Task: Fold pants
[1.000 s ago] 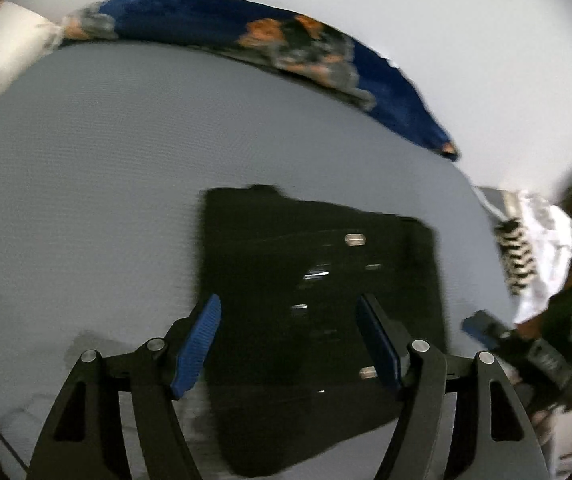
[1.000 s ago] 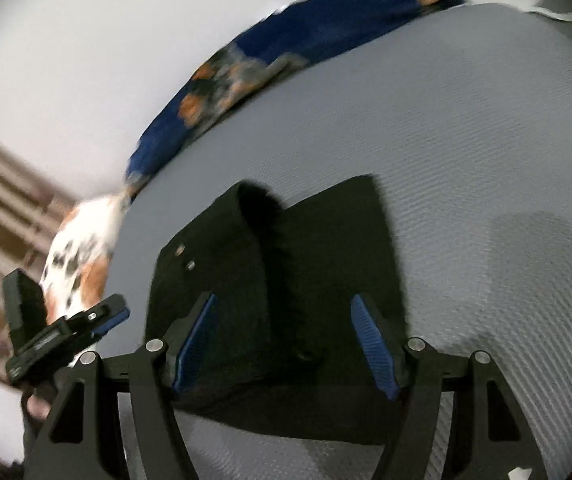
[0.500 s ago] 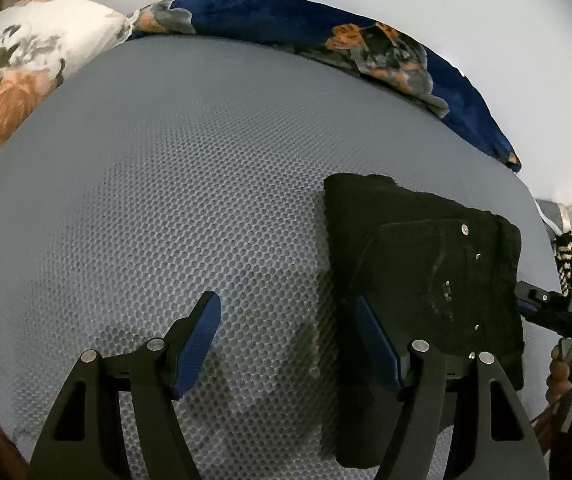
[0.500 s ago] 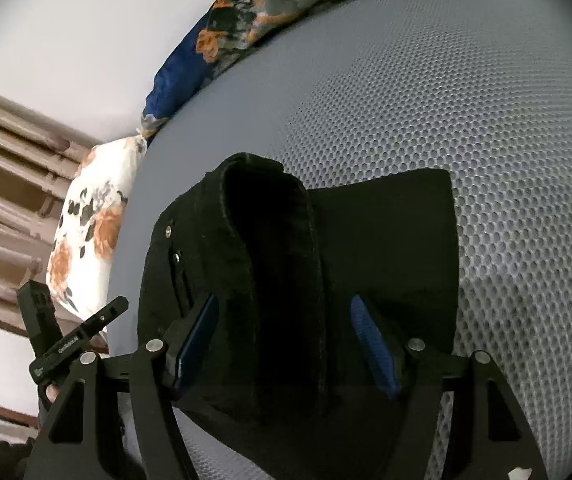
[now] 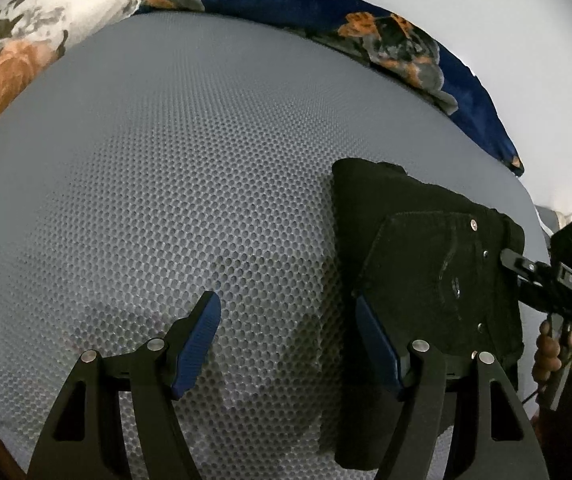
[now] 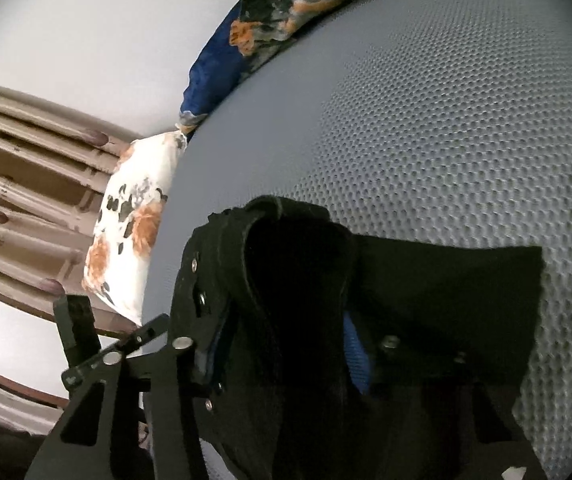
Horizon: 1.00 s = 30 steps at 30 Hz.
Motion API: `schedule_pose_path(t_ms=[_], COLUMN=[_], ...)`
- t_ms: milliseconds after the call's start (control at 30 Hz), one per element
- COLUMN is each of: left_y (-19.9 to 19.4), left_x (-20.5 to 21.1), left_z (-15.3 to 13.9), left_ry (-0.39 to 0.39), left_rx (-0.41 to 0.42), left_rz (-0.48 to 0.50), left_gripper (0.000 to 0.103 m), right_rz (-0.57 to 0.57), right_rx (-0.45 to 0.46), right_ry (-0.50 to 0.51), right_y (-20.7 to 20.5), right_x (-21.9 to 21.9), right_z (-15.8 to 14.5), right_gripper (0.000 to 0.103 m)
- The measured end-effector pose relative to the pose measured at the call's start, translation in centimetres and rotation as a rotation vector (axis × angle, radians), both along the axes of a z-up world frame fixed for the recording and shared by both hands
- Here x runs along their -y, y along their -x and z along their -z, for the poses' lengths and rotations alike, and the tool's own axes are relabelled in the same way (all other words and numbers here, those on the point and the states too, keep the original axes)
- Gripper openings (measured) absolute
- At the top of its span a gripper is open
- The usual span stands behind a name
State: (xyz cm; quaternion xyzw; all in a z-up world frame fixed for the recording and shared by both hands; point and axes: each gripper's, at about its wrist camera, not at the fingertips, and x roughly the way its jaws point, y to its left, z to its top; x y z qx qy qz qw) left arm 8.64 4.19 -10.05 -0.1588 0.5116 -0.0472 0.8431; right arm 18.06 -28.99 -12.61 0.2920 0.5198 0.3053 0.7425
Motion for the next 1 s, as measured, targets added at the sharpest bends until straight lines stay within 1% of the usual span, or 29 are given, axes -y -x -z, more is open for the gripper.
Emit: schedule_pose_path(t_ms=[33,67,133,200,267,400,467,600,667,767,833,933,1000], left_y=[0.0,0.0,0.1,0.0,0.1,-0.3,-0.6,-1.4,-1.9,-2.4,-2.7,-3.3,-3.7], left_x=[0.1,0.1,0.2,0.2,0.2,0.6,1.0,2.1,3.1,4.9,5.7,6.8,7.3], left_z=[0.1,0.2,0.3,0.2,0.1,-0.2,-0.4,-0.8,-1.3,-1.8,-1.8,-1.1,-0.1], left_ry=[0.001,0.001,-0.003,-0.012,-0.019,-0.015,-0.02,-0.039,-0.052,-0.089,-0.106,-0.137,-0.158], left_rx=[-0.004,-0.011,-0.014,-0.008,0.003,0.016,0.023,0.035,0.056,0.083,0.091,0.074,0.044], left_rz=[0.001,0.003,0.004,0.007,0.008,0.024,0.037,0.063,0.094,0.144,0.17,0.197,0.206], left_gripper=[0.07,0.07,0.07,0.07,0.07,0.07,0.07,0.07,0.07,0.07,0.07,0.07,0.07], right_rz=[0.013,0.027,0.047,0.066,0.085,0.133,0.163,0.23,0.265,0.323,0.354,0.385,0.397], right_rx=[-0.008,-0.01,0.006,0.037,0.054,0.089,0.096,0.119,0.101,0.048,0.021,-0.008,-0.02], right_ry=[-0.004,0.004,0.023,0.064,0.064,0.095,0.088,0.108,0.101,0.105,0.126,0.176,0.18], right_y=[-0.1,0.0,0.6,1.4,2.2,4.3,5.1,6.7,7.1,7.5,7.5,7.3,7.4], right_x=[-0.2,-0.4,-0.7,-1.1,-1.2,-1.1,-0.5,1.4,2.7,4.6,5.4,6.1,6.4], right_z=[0.1,0.0,-0.7,-2.0,-3.3,-6.1,-6.9,-8.5,-8.2,-6.4,-5.2,-3.2,-2.3], right_gripper=[0.034,0.027,0.022,0.014,0.013,0.012,0.012,0.012,0.012,0.012,0.011,0.011,0.011])
